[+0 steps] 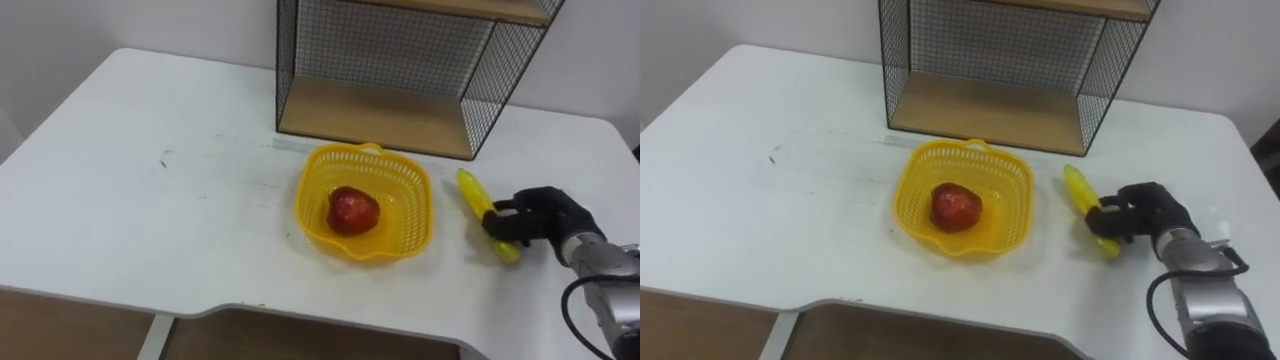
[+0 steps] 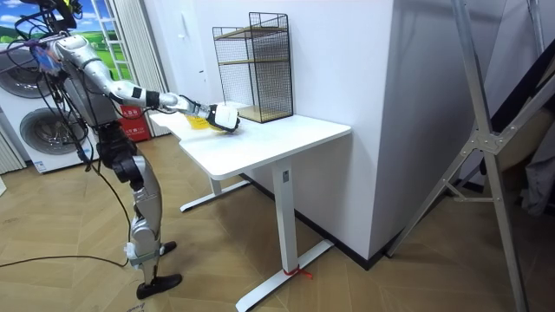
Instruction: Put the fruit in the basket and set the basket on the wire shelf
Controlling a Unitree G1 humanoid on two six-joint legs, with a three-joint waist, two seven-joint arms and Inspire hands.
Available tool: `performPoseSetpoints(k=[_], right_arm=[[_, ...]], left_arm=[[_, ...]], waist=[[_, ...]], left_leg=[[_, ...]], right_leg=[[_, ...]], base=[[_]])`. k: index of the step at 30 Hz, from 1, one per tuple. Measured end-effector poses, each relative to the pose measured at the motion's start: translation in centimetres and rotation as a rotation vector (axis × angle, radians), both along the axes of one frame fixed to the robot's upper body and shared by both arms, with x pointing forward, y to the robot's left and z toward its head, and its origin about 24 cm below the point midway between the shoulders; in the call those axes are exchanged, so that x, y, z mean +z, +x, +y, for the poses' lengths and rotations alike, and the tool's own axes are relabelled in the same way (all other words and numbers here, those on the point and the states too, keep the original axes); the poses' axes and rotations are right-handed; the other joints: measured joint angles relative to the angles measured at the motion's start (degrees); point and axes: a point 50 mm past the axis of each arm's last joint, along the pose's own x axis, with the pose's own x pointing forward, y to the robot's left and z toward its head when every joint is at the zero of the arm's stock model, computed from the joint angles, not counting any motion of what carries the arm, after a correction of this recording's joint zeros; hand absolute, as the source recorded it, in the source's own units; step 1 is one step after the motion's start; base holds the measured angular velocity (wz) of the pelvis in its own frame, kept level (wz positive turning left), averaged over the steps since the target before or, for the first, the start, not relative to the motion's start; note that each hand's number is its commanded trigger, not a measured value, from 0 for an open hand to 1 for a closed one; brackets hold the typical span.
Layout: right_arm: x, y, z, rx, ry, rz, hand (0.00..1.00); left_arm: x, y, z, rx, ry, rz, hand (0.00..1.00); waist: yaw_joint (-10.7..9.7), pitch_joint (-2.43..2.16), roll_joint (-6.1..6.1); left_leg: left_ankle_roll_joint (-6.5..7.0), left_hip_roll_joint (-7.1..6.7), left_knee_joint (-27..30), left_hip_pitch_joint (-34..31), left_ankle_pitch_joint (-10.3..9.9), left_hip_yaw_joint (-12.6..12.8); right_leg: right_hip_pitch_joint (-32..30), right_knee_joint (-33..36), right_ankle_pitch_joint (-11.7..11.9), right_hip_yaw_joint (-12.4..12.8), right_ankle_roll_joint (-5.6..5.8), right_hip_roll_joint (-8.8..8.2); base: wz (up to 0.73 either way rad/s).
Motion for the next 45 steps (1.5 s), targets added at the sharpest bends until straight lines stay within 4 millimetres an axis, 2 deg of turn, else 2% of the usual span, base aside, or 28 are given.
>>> performPoseSetpoints(k=[5, 7, 12, 17, 21, 28, 31, 35, 45], right_arm=[[0.4, 0.5, 2.0, -0.024, 0.198, -0.093, 1.0], [0.1, 0.3, 2.5, -0.047, 0.267, -0.105, 1.0], [-0.6, -0.9, 3.1, -0.097, 0.397, -0.122, 1.0], [0.1, -0.9, 3.5, -0.098, 0.459, -0.167, 1.0], [1.6, -0.2, 4.1, -0.06, 0.458, -0.231, 1.0], [3.0, 0.3, 4.6, -0.024, 0.46, -0.297, 1.0], [4.3, 0.7, 5.1, 0.007, 0.465, -0.345, 1.0], [6.2, 1.0, 5.9, 0.055, 0.45, -0.419, 1.0], [8.1, 1.2, 6.9, 0.18, 0.319, -0.483, 1.0]], left_arm=[[-0.1, -0.8, -0.2, 0.0, -0.003, 0.018, 0.0], [-0.2, -1.1, -0.4, 0.002, -0.007, 0.024, 0.0], [-0.5, -1.4, -1.3, 0.011, -0.03, 0.033, 0.0], [-0.5, -1.8, -1.4, 0.014, -0.033, 0.042, 0.0], [-0.6, -1.7, -1.5, 0.012, -0.033, 0.042, 0.0], [-0.5, -1.8, -1.4, 0.015, -0.032, 0.043, 0.0], [-0.5, -1.6, -1.4, 0.014, -0.03, 0.036, 0.0], [-0.5, -1.5, -1.4, 0.013, -0.029, 0.03, 0.0], [-0.5, -1.5, -1.5, 0.001, -0.035, 0.025, 0.0]], waist=[[-1.21, -0.25, 0.49], [-1.57, -0.11, 0.96], [-1.57, -0.23, 2.25], [-1.55, -0.3, 2.17], [-1.69, -0.3, 2.15], [-2.03, -0.32, 1.88], [-2.06, -0.42, 1.57], [-2.0, -0.92, 0.72], [-1.57, -0.57, 0.87]], left_leg=[[0.0, 0.0, 0.02, 0.09, 0.0, -0.05], [0.0, -0.01, 0.02, 0.57, -0.01, -0.06], [0.0, 0.04, -0.22, 0.56, 0.0, 0.15], [0.03, 0.06, -0.07, 0.97, -0.02, 0.66], [0.14, 0.02, -0.03, 0.83, -0.08, 1.04], [0.15, 0.03, -0.2, 0.89, -0.08, 1.09], [0.15, 0.03, -0.26, 0.91, -0.07, 1.08], [0.15, 0.03, -0.31, 0.98, -0.07, 1.15], [0.17, 0.11, -0.27, 0.51, -0.13, 1.24]], right_leg=[[0.51, -0.03, 0.02, -0.52, 0.02, -0.03], [0.98, -0.13, 0.03, -0.56, 0.04, -0.06], [0.91, -0.08, 0.01, 0.07, 0.03, -0.04], [0.88, -0.22, -0.05, 1.04, 0.07, -0.01], [0.92, -0.18, 0.01, 1.43, 0.14, -0.05], [0.84, -0.29, 0.0, 1.25, 0.14, -0.08], [0.54, -0.28, -0.01, 1.31, 0.14, -0.08], [0.25, -0.14, -0.01, 1.27, 0.14, -0.1], [-0.07, -0.03, 0.02, 1.47, 0.11, 0.01]], base=[[0.04], [0.04], [-0.02], [-0.06], [-0.04], [0.0], [0.0], [0.0], [0.0]])
